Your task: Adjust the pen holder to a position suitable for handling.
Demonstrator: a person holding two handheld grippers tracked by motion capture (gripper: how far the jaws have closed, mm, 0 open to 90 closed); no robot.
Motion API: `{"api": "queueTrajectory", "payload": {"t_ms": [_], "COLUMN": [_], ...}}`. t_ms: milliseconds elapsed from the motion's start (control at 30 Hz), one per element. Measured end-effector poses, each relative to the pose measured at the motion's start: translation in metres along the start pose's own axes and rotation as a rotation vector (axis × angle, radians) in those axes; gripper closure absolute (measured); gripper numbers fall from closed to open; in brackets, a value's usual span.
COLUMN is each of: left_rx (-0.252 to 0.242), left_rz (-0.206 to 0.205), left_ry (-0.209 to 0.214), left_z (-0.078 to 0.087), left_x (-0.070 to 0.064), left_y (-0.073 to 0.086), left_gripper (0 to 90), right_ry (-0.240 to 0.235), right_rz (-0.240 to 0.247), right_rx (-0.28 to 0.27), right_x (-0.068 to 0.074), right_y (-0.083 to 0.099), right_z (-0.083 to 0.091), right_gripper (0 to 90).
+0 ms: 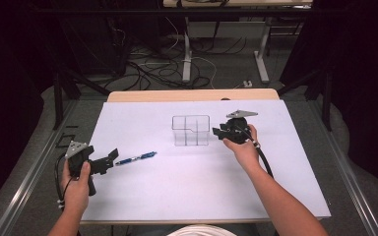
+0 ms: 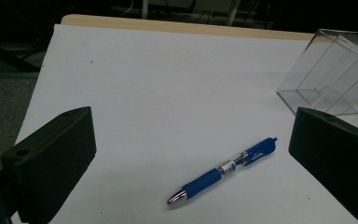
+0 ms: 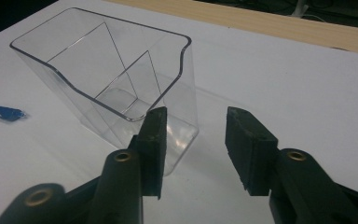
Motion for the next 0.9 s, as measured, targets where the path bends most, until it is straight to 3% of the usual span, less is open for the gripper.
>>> {"api": "queueTrajectory", "payload": {"t_ms": [233,300,533,633,733,900], "left_rx": [0.013,0.026,0.037,0.033,0.032,0.043], "left_rz": [-0.024,-0.042,-0.081,-0.071,-0.06,-0.045], "left_ry": [0.017,0.025,0.034,0.04,0.037,0.051], "left_z": [0.0,-0.001,-0.003,-0.002,-0.002,-0.002], "left_x": [-0.005,-0.006,-0.012,-0.012,-0.012,-0.012], "left_y": [-0.001,0.0,0.0,0.0,0.0,0.001], "left_gripper": [0.5,0.6,0.8,0.9,0.9,0.9], "right_ry": [0.033,0.023,0.038,0.045,0.048,0.075], "right_rz": [0.026,0.018,0.004,0.003,-0.008,-0.006], "right_rx": [0.011,0.01,-0.005,0.006,-0.005,-0.024], "right_x": [0.0,0.001,0.004,0.004,0.004,0.001], "right_y": [0.007,0.009,0.012,0.015,0.019,0.026], "right_z": [0.017,0.023,0.039,0.047,0.055,0.067], "right_gripper": [45.4,43.3,23.1,15.1,13.6,2.3]}}
Point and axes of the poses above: each handheld gripper's, and its own axes: z roughly backward along the jaws, y roughly out of its underside, x roughly to its left, the point moved 10 cm from there along -z, roughly forward along the jaws, and after that the axes turned 13 degrees about x, right-handed, at the moved point
